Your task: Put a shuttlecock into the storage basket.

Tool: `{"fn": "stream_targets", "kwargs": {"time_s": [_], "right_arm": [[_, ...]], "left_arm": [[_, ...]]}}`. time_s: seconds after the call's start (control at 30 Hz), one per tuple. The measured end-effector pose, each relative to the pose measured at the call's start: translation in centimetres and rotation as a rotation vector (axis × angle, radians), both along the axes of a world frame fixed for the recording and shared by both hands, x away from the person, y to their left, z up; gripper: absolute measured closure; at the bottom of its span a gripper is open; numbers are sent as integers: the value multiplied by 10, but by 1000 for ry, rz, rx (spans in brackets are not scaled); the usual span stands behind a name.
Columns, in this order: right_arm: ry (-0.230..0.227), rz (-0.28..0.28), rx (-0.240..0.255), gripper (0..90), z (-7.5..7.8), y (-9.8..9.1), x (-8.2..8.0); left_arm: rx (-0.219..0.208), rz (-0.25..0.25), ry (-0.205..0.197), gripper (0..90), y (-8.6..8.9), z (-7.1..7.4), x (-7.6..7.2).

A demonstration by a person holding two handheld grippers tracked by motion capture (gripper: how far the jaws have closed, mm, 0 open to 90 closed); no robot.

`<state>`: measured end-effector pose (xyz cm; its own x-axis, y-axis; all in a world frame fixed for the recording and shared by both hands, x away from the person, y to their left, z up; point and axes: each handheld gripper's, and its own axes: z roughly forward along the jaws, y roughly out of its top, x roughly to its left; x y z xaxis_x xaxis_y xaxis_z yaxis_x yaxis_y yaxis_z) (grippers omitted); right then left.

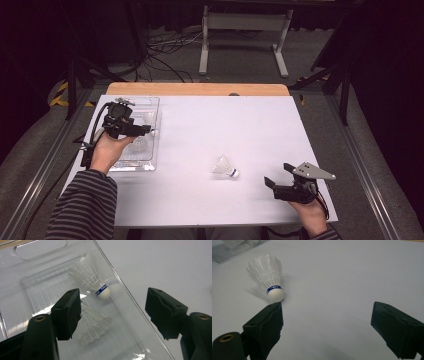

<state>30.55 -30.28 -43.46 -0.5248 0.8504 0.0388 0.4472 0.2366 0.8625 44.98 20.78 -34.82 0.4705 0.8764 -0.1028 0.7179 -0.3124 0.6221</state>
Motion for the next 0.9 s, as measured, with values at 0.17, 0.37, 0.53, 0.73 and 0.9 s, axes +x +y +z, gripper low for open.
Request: {"fn": "stream_targets", "kwargs": {"time_s": [0.17, 0.37, 0.53, 0.73, 0.9], "right_arm": [[0, 0, 0, 111, 0, 0, 0], [0, 0, 0, 111, 0, 0, 0], [0, 0, 0, 111, 0, 0, 0], [1, 0, -1, 111, 0, 0, 0], [2, 0, -1, 111, 0, 0, 0]], "left_arm": [[-3, -5, -10, 296, 1, -1, -4], [4, -20, -12, 290, 1, -3, -7], [-10, -22, -18, 290, 2, -3, -11], [-15, -26, -24, 289, 4, -2, -15], [-15, -35, -30, 287, 4, -1, -18]]}}
